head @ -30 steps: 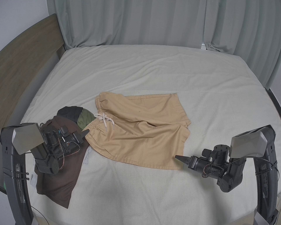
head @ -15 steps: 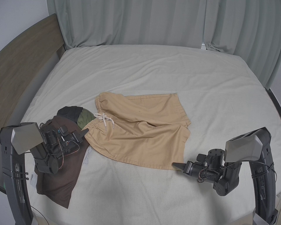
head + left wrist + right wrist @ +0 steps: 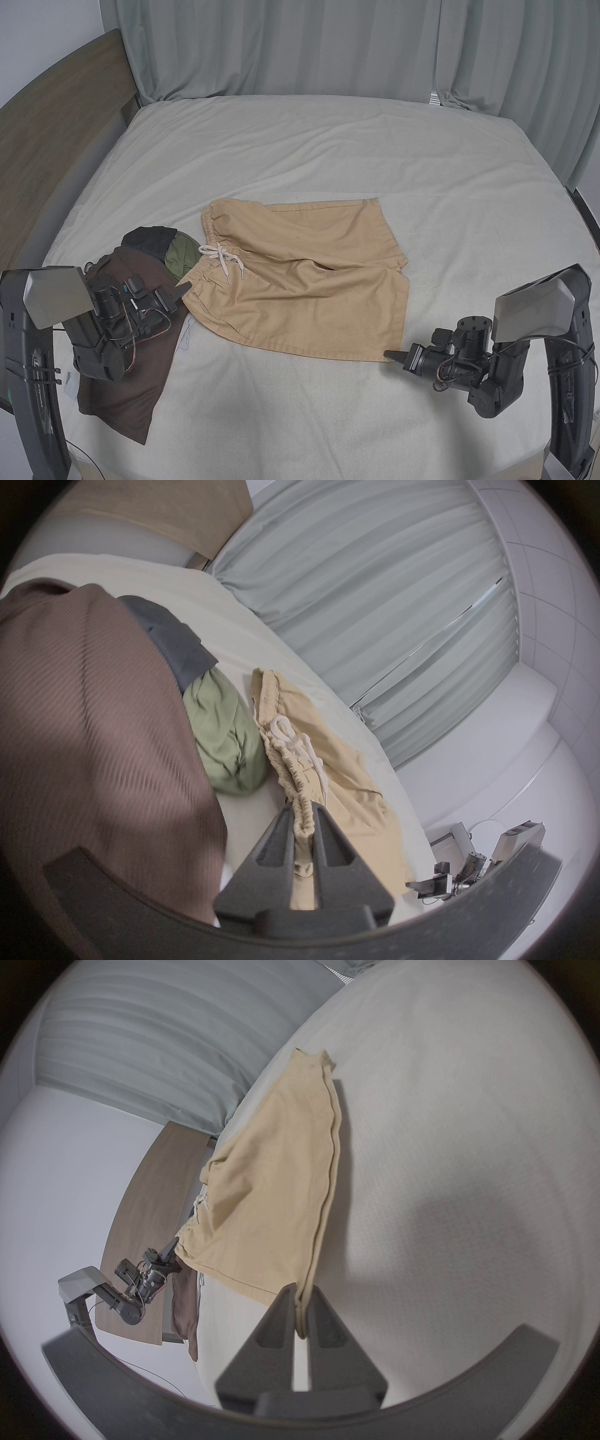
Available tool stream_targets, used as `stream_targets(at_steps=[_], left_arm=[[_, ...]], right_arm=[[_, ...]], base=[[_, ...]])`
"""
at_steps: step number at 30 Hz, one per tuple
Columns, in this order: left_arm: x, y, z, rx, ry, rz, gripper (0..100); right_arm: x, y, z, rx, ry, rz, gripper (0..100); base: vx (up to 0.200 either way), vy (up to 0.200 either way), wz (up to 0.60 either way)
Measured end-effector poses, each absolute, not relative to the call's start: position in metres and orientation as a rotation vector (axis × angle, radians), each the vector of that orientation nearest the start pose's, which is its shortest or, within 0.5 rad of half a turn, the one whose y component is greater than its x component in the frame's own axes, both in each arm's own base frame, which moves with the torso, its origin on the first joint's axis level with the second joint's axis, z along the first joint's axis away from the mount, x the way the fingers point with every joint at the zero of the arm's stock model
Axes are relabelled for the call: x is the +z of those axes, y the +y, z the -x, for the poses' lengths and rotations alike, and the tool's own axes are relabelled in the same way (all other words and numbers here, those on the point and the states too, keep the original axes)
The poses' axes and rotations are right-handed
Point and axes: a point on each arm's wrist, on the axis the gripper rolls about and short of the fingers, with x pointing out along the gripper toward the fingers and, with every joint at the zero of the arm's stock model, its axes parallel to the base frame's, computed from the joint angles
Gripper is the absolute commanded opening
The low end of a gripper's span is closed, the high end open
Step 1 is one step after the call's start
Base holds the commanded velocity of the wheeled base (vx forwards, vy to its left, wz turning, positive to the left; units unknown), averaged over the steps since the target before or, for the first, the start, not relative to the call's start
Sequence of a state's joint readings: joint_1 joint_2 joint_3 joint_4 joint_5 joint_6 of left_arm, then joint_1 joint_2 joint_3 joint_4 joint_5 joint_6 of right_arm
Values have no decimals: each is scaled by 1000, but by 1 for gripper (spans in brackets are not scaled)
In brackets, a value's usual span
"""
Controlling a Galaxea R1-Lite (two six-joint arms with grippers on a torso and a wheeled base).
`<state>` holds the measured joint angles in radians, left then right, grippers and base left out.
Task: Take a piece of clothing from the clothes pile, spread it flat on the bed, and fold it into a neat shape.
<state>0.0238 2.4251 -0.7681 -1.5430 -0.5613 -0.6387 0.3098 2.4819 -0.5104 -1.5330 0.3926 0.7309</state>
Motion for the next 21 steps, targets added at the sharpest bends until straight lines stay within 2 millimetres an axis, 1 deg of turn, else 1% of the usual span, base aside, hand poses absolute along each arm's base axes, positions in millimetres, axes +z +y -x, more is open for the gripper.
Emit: stream_targets(at_steps=[3, 7, 14, 21], left_arm=[[6, -7, -372, -491, 317, 672, 0], [13, -12, -355, -514, 355, 684, 0], [24, -15, -322, -554, 425, 700, 0], [25, -16, -286, -579, 492, 641, 0]], right_arm=[[-40, 103, -303, 487, 682, -705, 0], [-33, 98, -293, 477, 693, -698, 0], [-28, 92, -278, 470, 716, -673, 0], [-21, 87, -259, 462, 749, -650, 0]], base=[[0, 0, 0], [0, 0, 0], [0, 0, 0], [0, 0, 0]])
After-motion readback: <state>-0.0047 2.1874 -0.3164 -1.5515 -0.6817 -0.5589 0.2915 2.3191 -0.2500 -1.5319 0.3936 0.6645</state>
